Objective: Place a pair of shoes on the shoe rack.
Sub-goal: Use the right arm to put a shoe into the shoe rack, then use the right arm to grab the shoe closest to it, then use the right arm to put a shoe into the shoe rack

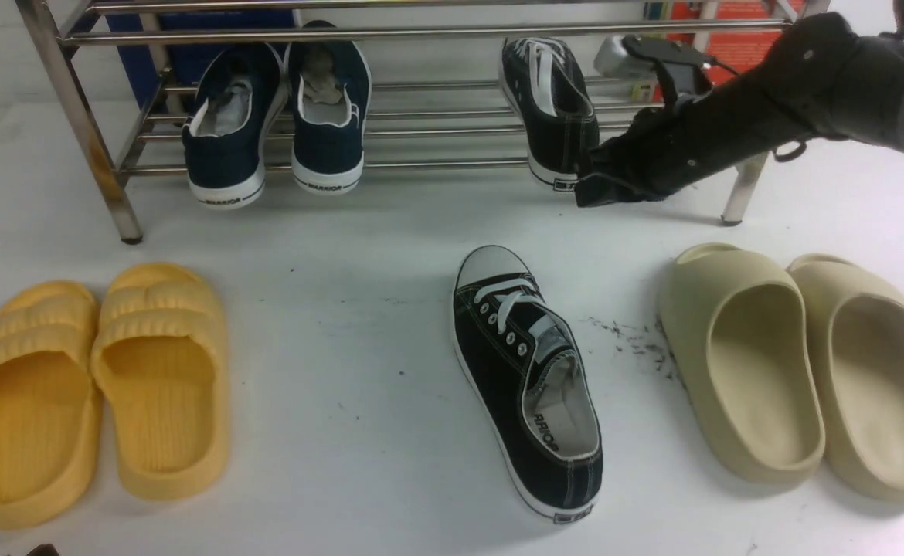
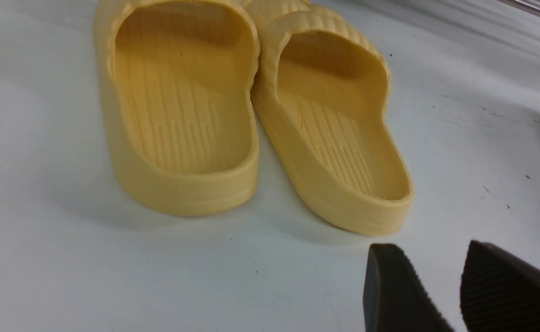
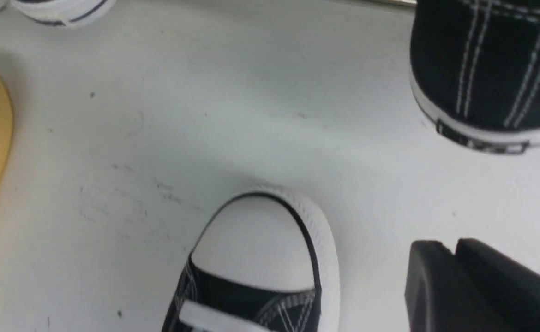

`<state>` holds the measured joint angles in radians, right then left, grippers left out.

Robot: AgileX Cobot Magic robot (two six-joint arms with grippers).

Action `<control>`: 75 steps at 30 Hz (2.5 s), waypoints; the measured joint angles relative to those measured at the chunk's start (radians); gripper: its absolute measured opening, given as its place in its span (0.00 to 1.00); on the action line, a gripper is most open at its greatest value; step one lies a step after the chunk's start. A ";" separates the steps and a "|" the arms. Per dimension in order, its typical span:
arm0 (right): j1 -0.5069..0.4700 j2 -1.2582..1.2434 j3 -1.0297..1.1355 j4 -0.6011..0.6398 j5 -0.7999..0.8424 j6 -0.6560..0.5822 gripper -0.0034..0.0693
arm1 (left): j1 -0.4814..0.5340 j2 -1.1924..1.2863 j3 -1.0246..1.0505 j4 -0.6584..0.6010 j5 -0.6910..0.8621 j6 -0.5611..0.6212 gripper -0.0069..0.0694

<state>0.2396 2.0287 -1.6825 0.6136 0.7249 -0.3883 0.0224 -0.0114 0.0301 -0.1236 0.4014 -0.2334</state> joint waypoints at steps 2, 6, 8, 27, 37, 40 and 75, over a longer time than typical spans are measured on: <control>0.000 -0.017 0.000 -0.046 0.037 0.035 0.21 | 0.000 0.000 0.000 0.000 0.000 0.000 0.40; 0.009 -0.124 0.002 -0.223 0.212 0.183 0.22 | 0.000 0.000 0.000 0.000 0.000 0.000 0.40; 0.030 -0.202 0.029 -0.286 0.256 0.230 0.23 | 0.000 0.000 0.000 0.000 0.000 0.000 0.40; 0.606 -0.348 0.476 -0.631 0.080 0.657 0.66 | 0.000 0.000 0.000 0.000 0.000 0.000 0.40; 0.606 -0.200 0.476 -0.678 -0.018 0.694 0.50 | 0.000 0.000 0.000 0.000 0.000 0.000 0.40; 0.605 -0.200 0.476 -0.664 -0.019 0.690 0.33 | 0.000 0.000 0.000 0.000 0.000 0.000 0.40; 0.457 0.052 -0.268 -0.557 0.245 0.575 0.09 | 0.000 0.000 0.000 0.000 0.000 0.000 0.40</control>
<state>0.6968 2.0808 -1.9501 0.0563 0.9698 0.1868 0.0224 -0.0114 0.0301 -0.1236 0.4014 -0.2334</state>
